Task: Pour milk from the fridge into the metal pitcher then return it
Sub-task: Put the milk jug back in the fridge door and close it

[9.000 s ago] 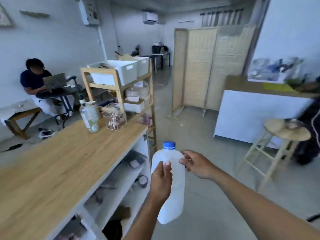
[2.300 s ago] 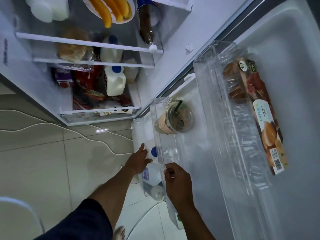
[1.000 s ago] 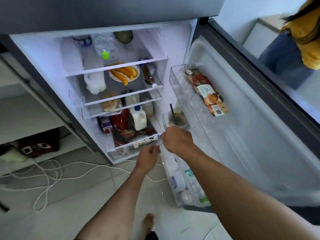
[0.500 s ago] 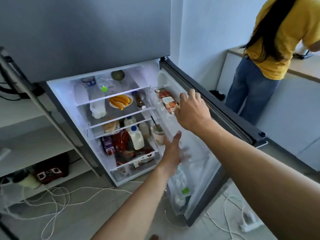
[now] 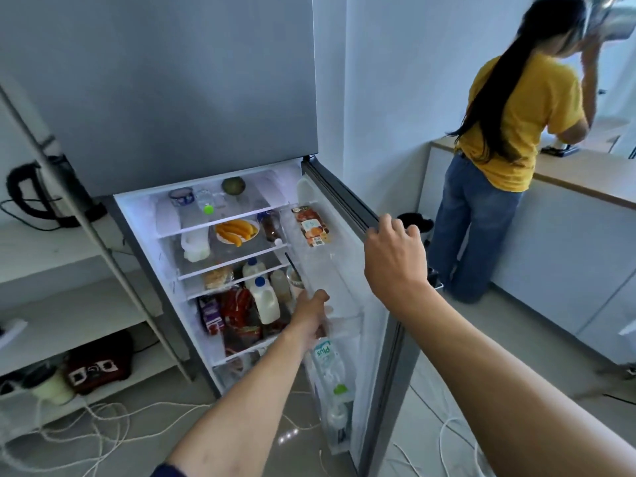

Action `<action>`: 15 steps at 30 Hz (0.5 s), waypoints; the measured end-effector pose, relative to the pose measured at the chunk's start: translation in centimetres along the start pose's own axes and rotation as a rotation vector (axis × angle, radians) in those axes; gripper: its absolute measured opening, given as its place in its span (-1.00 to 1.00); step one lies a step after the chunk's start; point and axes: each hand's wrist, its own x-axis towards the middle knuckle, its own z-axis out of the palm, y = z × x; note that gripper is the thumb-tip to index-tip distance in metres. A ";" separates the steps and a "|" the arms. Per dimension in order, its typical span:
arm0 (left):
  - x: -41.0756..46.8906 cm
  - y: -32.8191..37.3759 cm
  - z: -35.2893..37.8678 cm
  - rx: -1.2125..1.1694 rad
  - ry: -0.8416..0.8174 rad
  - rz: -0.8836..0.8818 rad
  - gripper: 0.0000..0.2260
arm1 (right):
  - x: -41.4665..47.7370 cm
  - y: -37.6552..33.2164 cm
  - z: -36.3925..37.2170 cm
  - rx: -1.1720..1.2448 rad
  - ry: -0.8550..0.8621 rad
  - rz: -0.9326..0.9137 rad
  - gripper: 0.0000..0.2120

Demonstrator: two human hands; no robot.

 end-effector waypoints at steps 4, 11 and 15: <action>-0.3 1.2 -3.2 0.054 -0.003 -0.038 -0.78 | -0.1 0.3 -0.7 0.257 0.032 -0.096 -0.80; 0.6 4.1 -10.1 0.184 0.103 -0.029 -0.73 | 0.7 -2.8 -0.4 0.562 0.069 -0.349 -0.71; -1.1 7.7 -13.8 0.263 0.127 0.028 -0.84 | 1.9 -7.3 0.2 0.670 0.072 -0.361 -0.69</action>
